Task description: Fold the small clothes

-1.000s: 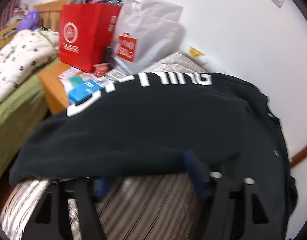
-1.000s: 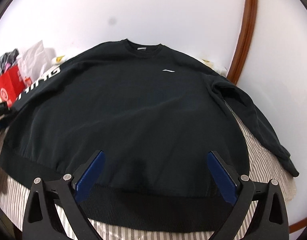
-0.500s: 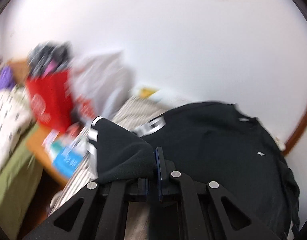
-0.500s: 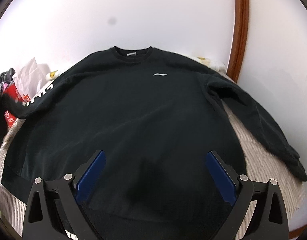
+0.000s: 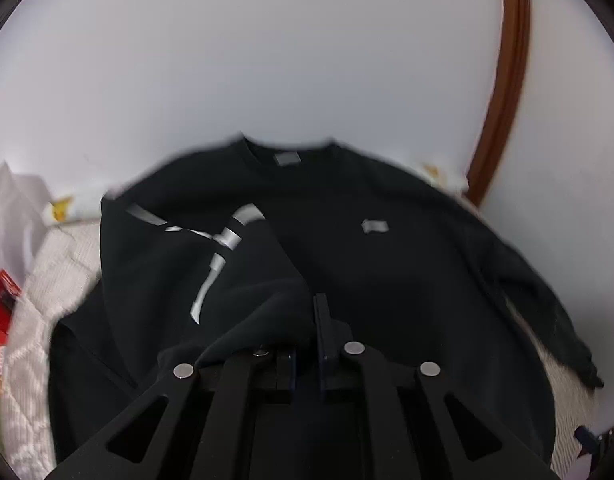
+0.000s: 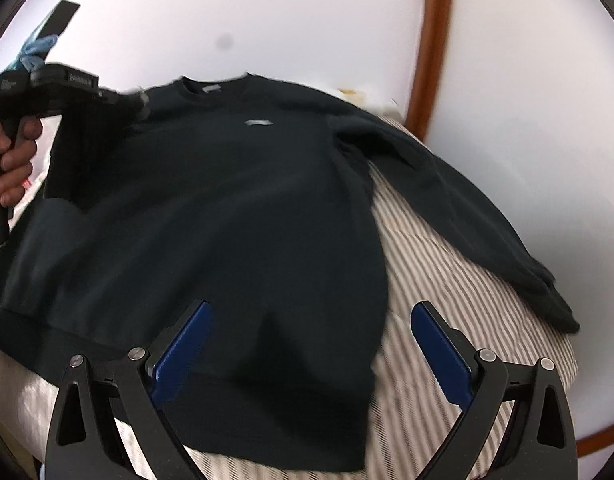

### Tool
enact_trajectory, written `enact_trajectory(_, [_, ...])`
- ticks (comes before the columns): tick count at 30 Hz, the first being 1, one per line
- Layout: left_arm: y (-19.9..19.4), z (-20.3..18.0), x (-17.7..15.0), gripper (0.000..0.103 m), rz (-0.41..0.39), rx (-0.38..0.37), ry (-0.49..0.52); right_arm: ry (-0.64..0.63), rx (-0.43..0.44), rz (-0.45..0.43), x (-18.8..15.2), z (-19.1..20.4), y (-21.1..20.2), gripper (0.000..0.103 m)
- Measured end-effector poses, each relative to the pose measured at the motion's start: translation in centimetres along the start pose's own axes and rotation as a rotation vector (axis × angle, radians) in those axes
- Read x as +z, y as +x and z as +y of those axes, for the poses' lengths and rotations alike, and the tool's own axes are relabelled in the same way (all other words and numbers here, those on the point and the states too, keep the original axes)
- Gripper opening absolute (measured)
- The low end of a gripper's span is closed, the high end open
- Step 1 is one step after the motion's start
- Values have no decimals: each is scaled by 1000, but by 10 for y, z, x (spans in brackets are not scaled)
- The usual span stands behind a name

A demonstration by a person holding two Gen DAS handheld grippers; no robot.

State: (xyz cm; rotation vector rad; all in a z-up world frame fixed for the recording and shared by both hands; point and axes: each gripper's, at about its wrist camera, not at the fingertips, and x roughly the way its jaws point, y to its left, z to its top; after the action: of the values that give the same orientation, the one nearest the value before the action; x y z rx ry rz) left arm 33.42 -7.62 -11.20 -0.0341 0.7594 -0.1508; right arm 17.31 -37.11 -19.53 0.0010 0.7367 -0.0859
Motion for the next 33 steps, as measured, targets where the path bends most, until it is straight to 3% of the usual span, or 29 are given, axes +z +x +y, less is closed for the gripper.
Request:
enact_trajectory(5, [16,-5,-20,11,121,-25,-37,29,-11,14,-8,-15,-1,98])
enact_trajectory(8, [-7,1,-33,24,115,-49,-47,20,-9,16,-11,-13,-3,98])
enact_trajectory(11, [-34,20,-48,54,100,-63,-78,43,7,16,-10,-12,-1,98])
enact_trajectory(12, [-45,27,-54,69,91,-61,-83,57,8,23,-11,-13,-1,97])
enact_trajectory(13, [-55,35,-58,72,73,-53,-87,63,7,25,-13,-13,-1,96])
enact_trajectory(18, [-105,93,-101,72,41,67,-111,70,-42,38,-28,-21,2,94])
enact_trajectory(23, [-119,141,-164,72,142,278,-112,131,21,80,-41,-36,13,87])
enact_trajectory(25, [-125,157,-188,71,164,266,-157,157,81,88,-43,-38,17,87])
enact_trajectory(29, [-132,173,-218,71,151,105,-278,130,105,69,-35,-32,25,83])
enact_trajectory(32, [-131,169,-223,66,115,137,-273,103,109,71,-24,-23,33,64])
enact_trajectory(33, [-130,167,-222,59,108,151,-266,87,112,68,-20,-19,35,46])
